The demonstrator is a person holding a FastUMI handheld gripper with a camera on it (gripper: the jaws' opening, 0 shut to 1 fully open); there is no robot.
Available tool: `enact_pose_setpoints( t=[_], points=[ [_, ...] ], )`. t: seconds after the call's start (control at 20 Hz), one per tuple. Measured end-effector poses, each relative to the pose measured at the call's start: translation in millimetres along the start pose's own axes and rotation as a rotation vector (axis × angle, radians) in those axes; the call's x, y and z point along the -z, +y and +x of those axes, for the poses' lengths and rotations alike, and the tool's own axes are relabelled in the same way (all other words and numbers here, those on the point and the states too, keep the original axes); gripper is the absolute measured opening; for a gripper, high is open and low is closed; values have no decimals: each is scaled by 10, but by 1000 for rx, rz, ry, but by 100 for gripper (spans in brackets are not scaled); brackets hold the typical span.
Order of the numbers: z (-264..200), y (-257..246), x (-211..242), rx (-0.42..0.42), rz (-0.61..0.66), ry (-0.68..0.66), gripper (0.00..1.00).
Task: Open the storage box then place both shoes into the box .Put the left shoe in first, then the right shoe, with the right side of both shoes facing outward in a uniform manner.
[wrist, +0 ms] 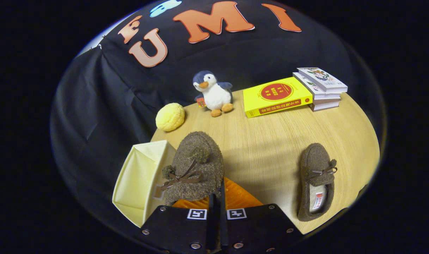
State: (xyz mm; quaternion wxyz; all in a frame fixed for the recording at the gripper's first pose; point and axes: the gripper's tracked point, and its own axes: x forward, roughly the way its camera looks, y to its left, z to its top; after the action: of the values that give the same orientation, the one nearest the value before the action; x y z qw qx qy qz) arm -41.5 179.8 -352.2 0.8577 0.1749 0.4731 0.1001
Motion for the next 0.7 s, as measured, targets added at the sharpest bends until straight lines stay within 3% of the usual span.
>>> enact_pose_setpoints(
  t=[0.3, 0.55, 0.7],
  points=[
    [-145, 848, -182, -62, -37, 1, 6],
    [160, 1490, 78, -106, -90, 84, 6],
    [432, 1723, 343, -118, -47, 170, 6]
  ],
)
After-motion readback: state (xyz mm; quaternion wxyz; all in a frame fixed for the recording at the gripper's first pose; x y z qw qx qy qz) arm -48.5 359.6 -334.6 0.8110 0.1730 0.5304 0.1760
